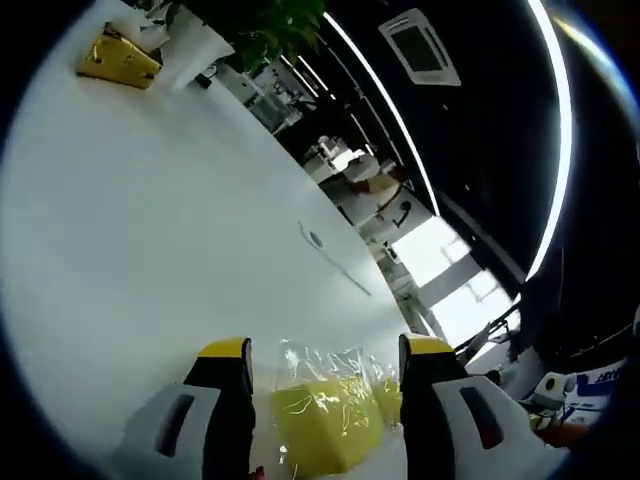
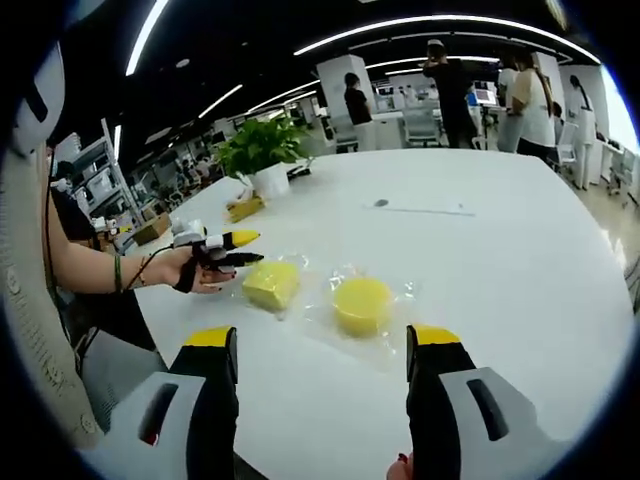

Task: Compare the silicone blocks by pressing each to a similar depth, holding the contact briefly, and releasing to observe deformation and rebound differences across the visible hardness samples.

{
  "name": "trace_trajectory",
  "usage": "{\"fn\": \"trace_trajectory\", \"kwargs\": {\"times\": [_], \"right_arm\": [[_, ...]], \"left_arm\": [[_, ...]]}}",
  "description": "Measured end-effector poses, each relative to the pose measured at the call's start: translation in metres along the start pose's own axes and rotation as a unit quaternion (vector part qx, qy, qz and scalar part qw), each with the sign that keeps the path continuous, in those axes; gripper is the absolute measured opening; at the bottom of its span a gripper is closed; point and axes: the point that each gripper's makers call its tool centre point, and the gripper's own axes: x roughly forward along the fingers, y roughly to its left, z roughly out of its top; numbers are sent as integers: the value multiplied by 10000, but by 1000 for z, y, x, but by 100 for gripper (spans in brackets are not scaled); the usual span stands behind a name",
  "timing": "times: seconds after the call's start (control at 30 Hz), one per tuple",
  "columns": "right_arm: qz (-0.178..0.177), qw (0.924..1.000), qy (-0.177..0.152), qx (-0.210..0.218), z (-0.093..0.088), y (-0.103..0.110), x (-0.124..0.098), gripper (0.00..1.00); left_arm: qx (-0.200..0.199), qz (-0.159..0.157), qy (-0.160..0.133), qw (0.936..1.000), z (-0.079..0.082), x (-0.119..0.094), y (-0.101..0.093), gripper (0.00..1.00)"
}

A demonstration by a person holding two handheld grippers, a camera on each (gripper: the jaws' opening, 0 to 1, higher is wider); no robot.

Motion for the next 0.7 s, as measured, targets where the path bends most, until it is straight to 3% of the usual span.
{"fn": "trace_trajectory", "kwargs": {"times": [0.1,0.27,0.47,0.7], "right_arm": [[-7,10000,72,-12,-2,0,2,63],[-34,9998,173,-7,-5,-1,4,62],[-66,9996,259,-16,-7,-3,5,62],[-62,9996,287,-14,-6,-2,8,60]], "left_arm": [[-140,-79,13,9999,-6,3,4,43],[-537,-90,-179,9984,-6,6,16,37],[-823,-58,-235,9963,-10,6,25,16],[-828,-76,-303,9961,-6,8,26,10]]}}
